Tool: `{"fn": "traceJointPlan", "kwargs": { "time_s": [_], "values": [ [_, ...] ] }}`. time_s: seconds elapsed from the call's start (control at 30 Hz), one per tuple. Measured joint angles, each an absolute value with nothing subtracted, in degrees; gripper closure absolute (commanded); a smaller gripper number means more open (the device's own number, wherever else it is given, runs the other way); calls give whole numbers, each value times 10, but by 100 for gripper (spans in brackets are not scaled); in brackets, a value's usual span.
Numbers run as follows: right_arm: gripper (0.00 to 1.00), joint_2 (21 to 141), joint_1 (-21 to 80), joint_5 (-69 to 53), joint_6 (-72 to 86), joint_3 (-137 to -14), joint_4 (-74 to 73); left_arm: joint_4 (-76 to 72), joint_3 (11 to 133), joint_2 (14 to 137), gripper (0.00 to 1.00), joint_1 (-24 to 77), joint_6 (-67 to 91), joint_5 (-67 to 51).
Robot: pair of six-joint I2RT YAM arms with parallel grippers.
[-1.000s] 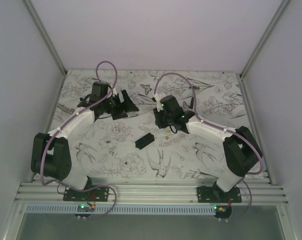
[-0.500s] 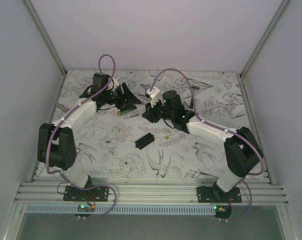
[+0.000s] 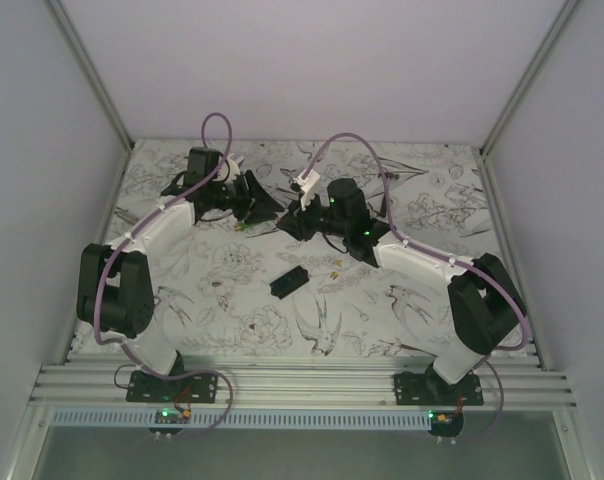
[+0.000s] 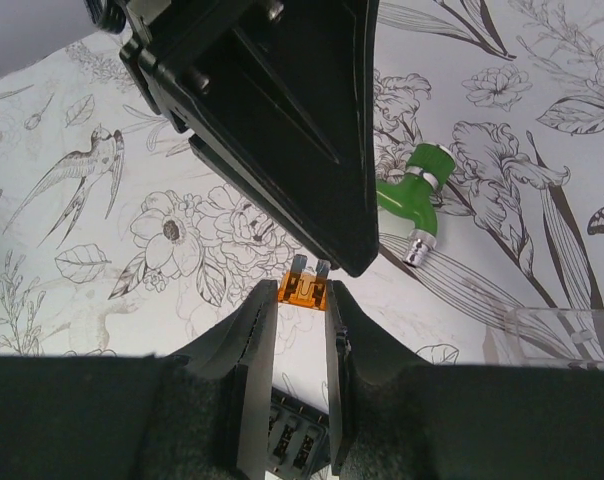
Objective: Snap on the fuse box
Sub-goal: Pick up the fuse from the center of the board.
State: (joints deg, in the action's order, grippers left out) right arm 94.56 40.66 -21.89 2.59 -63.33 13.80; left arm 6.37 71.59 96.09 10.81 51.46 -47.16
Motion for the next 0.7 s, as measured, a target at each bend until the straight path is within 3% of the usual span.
{"fn": "traceJointPlan", "kwargs": {
  "time_s": [0.7],
  "values": [
    [77, 966, 407, -216, 35, -636, 146, 62, 691, 959, 77, 108, 525, -475]
  ]
}}
